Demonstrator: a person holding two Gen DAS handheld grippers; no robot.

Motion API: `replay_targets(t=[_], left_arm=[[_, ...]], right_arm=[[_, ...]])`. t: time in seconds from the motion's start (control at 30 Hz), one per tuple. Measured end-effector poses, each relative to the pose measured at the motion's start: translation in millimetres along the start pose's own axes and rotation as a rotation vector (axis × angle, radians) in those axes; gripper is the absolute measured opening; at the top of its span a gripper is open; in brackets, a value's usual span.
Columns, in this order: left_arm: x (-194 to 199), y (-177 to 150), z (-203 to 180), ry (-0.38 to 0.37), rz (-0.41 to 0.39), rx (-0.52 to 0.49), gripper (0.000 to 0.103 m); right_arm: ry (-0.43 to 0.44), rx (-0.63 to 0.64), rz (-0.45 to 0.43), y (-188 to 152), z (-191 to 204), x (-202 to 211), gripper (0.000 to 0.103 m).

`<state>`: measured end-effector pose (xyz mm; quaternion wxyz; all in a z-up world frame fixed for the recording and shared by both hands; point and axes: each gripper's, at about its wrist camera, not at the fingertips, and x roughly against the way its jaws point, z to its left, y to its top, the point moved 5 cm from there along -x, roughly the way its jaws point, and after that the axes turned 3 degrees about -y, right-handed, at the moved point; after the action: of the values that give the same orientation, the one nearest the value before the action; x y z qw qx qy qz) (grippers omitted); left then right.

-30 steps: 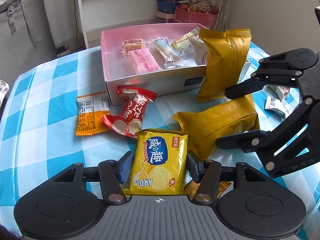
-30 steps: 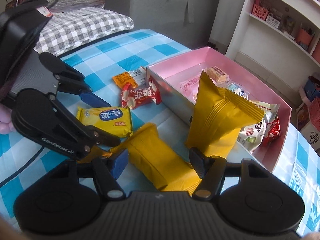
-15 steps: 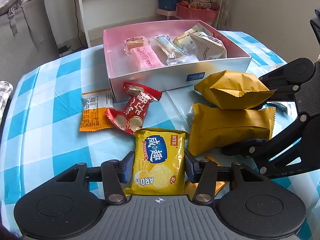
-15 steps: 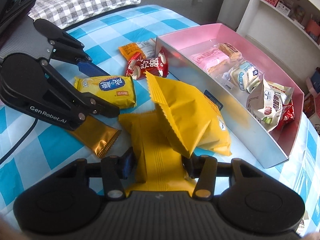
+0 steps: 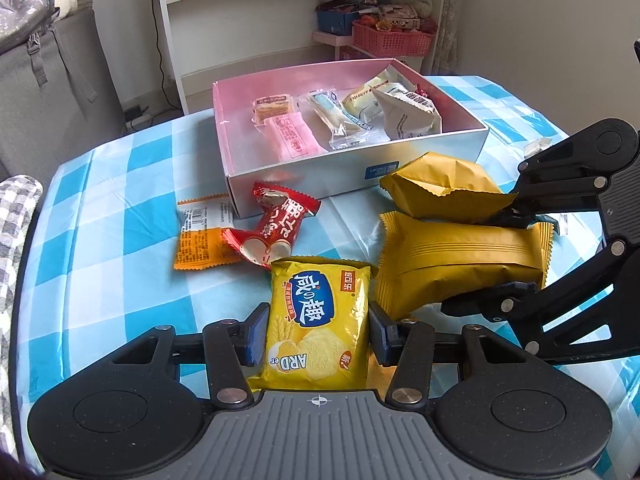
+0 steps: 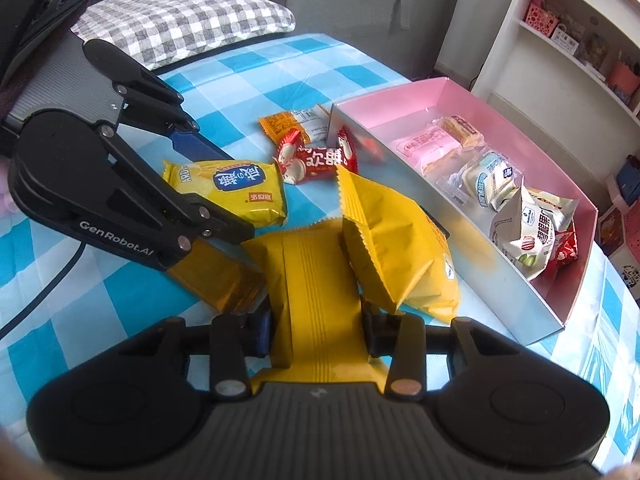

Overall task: Organize snacks
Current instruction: 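Carry the chip packet and yellow pastry packet with both grippers over the pink box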

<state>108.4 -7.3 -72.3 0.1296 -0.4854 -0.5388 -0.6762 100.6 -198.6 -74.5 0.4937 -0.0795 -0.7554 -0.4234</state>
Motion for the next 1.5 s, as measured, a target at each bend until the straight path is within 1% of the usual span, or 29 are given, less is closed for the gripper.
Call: replay_targets(t=[0.17,0.27,0.5,0.63,0.8,1.07,1.27,1.43,1.5], left_arm=[[13.2,1.2,2.8,-0.002,-0.016,0.006,0.048],[21.8,2.6,2.1,0.0,-0.028,0.001,0.048],[42.7,14.6,1.4,0.003,-0.08,-0.009,0.048],[47.6,23.5,2.7,0.01,-0.106,0.0,0.048],[47.3,35.5,1.2,0.022,-0.126,-0.004,0.048],[24.2,65.6,2.4,0.036,-0.13,-0.043,0.048],[-5.6,91.2,7.4,0.067,-0.129,-0.057,0.048],[-32.4,110.0,13.2,0.113,-0.113,-0.061,0.048],[-41.8,117.1,16.8,0.12,-0.112,-0.051,0.048]], right_arm=[[0.015,0.017,-0.04,4.7,8.0,19.5,0.038],[0.009,0.027,-0.057,6.1,11.3,27.7,0.038],[0.004,0.026,-0.107,11.7,15.1,48.1,0.038],[-0.03,0.052,-0.131,15.3,15.1,58.8,0.038],[-0.072,0.036,-0.145,19.1,-1.0,62.2,0.038],[-0.146,-0.084,-0.135,24.5,-54.8,51.3,0.038],[-0.186,-0.162,-0.123,42.1,-92.5,29.7,0.038],[-0.203,-0.221,-0.114,60.2,-117.1,9.8,0.038],[-0.21,-0.235,-0.107,64.7,-124.7,1.8,0.038]])
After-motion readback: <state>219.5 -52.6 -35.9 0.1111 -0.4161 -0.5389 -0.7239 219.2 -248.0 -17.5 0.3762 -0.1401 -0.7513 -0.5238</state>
